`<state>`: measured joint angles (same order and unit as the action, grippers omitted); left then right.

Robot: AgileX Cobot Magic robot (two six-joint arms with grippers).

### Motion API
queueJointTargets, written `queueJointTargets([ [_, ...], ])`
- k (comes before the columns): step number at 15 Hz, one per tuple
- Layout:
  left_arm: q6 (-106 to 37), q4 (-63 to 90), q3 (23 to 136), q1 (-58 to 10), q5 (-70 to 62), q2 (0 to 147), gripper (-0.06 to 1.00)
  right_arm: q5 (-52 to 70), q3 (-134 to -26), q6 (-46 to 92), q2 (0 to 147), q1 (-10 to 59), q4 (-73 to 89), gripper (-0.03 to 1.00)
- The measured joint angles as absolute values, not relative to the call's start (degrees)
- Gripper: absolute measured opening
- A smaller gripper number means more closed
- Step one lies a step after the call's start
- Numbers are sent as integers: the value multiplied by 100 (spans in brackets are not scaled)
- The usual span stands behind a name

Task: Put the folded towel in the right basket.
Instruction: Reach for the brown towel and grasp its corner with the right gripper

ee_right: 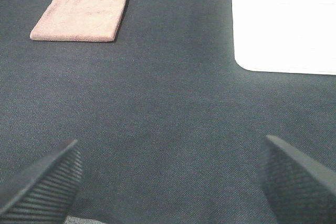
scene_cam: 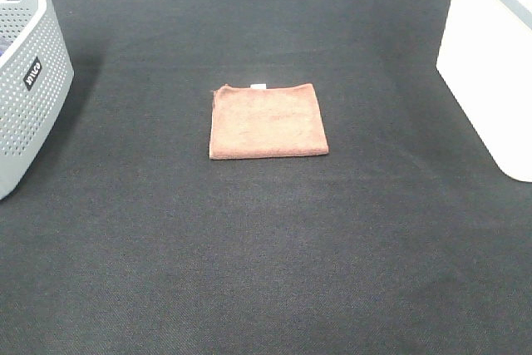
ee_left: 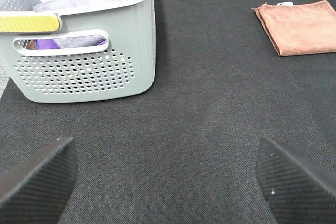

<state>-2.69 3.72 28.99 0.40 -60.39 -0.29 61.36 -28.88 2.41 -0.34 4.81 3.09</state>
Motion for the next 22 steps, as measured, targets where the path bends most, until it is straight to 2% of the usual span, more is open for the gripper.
queueJointTargets([
  [5,-269,372,2899,40,-6039,-29,87,5827,-3008,183,275,481,309,85],
  [10,-269,372,2899,40,-6039,-29,87,4515,-3570,183,2378,481,544,85],
  [11,-269,372,2899,40,-6039,-29,87,4515,-3570,183,2378,481,544,85],
  [17,-269,372,2899,40,-6039,-29,87,4309,-5214,1014,5655,481,1690,85],
  [20,-269,372,2899,40,-6039,-29,87,4698,-6096,1604,7013,481,2487,84],
  [22,-269,372,2899,40,-6039,-29,87,4796,-6704,1925,7844,802,2762,83],
])
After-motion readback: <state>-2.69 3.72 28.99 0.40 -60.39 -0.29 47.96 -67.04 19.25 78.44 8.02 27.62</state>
